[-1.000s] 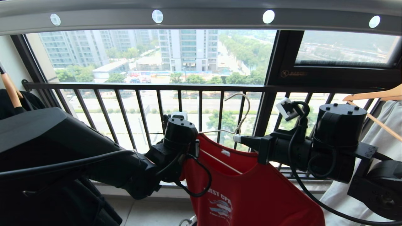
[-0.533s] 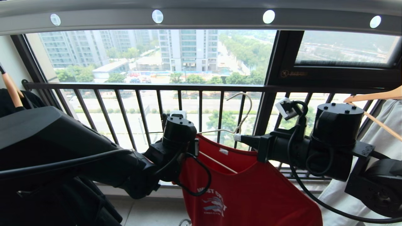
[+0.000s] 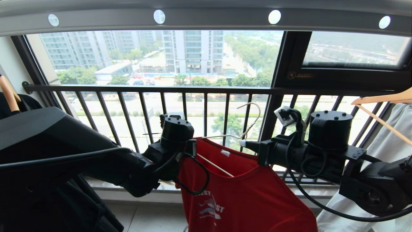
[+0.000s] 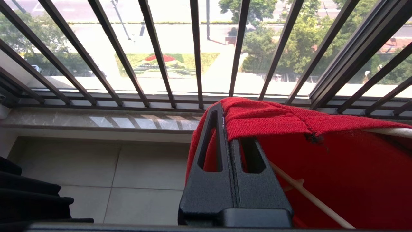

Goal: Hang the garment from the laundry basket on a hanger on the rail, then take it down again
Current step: Take the clothes off the clothes rack

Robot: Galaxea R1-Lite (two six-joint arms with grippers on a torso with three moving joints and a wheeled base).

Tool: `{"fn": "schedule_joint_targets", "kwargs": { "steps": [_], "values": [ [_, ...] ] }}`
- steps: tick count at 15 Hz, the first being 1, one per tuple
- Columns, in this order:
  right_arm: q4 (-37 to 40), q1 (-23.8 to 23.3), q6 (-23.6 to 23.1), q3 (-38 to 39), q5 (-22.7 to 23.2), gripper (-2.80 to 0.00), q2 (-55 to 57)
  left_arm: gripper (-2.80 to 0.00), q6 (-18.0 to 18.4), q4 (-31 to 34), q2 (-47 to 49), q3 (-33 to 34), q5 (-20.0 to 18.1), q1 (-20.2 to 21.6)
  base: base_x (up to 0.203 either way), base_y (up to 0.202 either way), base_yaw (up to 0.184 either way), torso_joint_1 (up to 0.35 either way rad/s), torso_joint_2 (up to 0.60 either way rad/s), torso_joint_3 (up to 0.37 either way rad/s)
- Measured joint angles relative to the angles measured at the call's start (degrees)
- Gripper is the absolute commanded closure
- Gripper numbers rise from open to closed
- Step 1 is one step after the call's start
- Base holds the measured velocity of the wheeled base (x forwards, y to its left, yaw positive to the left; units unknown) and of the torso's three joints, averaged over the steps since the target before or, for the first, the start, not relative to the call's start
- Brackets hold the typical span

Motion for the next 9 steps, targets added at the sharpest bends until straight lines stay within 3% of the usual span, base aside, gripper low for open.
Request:
{"fn": "schedule_joint_targets", "kwargs": {
  "steps": [9],
  "values": [
    [-1.6, -0.2, -0.2, -0.2, -0.7, 0.00, 1.8, 0.00, 0.6, 0.4, 2.8, -2.4, -0.2, 4.1, 0.000, 0.000, 0.000, 0.000, 0.00, 0.000]
  ]
}}
